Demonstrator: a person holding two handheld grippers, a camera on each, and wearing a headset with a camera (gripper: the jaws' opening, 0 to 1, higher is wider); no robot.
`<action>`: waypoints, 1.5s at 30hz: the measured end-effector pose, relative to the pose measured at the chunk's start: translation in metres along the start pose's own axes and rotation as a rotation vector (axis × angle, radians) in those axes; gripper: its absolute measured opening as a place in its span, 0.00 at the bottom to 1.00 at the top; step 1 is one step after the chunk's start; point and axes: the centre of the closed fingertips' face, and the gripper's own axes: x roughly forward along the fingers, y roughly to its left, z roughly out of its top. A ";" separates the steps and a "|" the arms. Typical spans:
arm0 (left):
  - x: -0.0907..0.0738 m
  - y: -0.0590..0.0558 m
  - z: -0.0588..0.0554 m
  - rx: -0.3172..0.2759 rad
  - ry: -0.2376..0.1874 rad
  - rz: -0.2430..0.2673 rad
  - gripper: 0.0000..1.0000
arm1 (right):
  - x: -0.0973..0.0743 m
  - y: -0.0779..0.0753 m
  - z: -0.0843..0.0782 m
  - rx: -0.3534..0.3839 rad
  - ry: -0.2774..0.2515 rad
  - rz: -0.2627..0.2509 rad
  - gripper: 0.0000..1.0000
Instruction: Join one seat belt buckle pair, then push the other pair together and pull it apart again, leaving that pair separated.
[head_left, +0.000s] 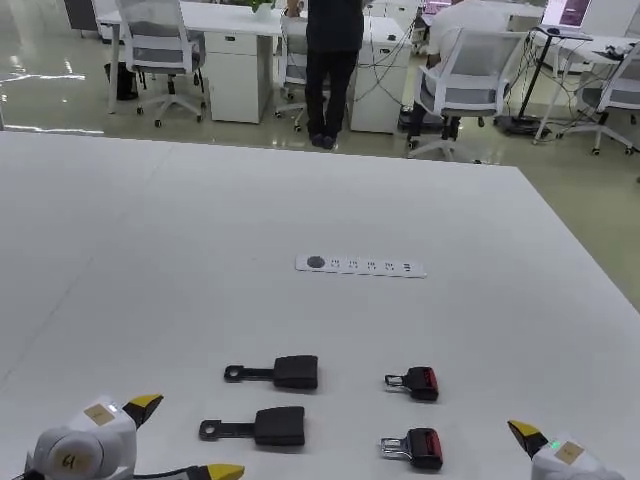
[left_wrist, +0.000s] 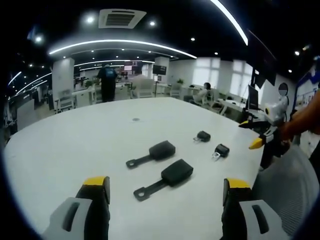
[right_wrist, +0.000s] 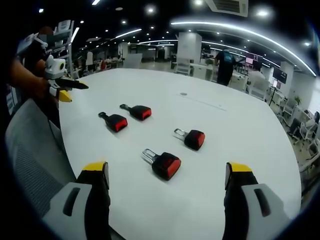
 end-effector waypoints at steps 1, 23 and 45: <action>0.001 0.001 -0.001 0.000 0.000 0.000 0.96 | 0.000 0.000 0.000 0.001 0.000 0.000 0.97; 0.017 0.003 0.003 0.003 0.014 -0.011 0.96 | 0.009 -0.008 -0.005 0.011 0.018 0.022 0.96; 0.047 0.001 -0.003 0.049 0.077 -0.072 0.96 | 0.038 -0.001 -0.002 -0.016 0.059 0.091 0.94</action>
